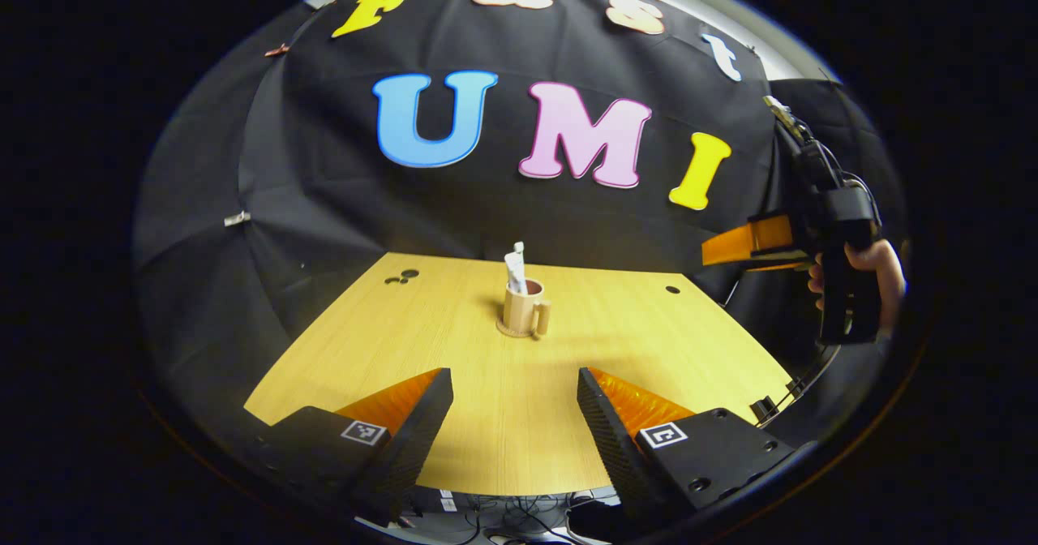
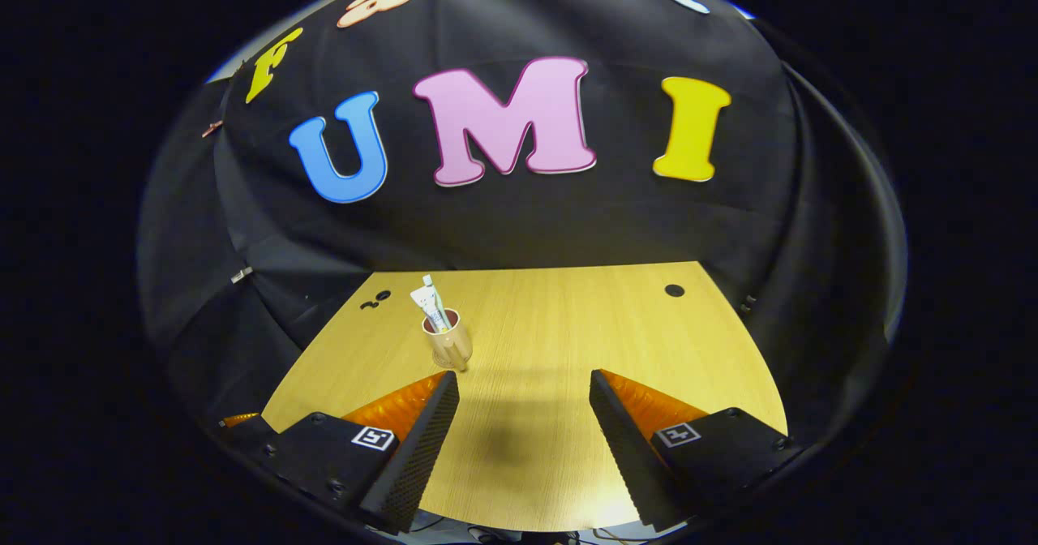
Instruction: Put the toothbrush and toothpaste on the desktop into the cup, then pick up the cup and place it on the coaster on the desktop.
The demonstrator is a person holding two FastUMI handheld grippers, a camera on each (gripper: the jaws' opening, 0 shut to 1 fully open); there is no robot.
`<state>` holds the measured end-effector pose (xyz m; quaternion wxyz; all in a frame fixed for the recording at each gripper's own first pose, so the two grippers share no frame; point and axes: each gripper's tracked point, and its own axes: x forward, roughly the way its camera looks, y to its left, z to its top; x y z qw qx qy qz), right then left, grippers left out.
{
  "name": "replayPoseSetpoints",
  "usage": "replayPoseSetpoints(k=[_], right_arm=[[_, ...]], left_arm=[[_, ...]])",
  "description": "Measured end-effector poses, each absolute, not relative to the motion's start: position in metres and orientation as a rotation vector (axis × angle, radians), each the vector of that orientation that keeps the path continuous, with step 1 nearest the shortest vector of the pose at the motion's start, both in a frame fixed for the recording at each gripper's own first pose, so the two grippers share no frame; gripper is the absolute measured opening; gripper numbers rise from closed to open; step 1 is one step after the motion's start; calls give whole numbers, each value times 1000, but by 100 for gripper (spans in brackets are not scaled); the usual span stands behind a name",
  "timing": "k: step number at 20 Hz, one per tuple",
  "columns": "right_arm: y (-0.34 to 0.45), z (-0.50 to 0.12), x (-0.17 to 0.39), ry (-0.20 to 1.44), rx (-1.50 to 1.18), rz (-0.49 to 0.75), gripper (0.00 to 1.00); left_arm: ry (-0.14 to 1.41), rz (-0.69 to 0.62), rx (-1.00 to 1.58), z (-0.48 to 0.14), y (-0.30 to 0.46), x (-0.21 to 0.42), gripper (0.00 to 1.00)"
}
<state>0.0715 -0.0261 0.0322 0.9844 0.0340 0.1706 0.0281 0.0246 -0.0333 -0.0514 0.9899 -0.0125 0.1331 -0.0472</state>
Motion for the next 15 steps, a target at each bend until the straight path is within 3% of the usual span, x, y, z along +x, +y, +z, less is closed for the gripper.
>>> replayPoseSetpoints(k=[9, 15], right_arm=[[-41, 45, -23, 111, 119, -37, 99], [-28, 26, -56, 87, 116, -47, 99]], left_arm=[[106, -86, -15, 0, -62, -2, 98], [104, -122, -71, -11, -68, -27, 98]])
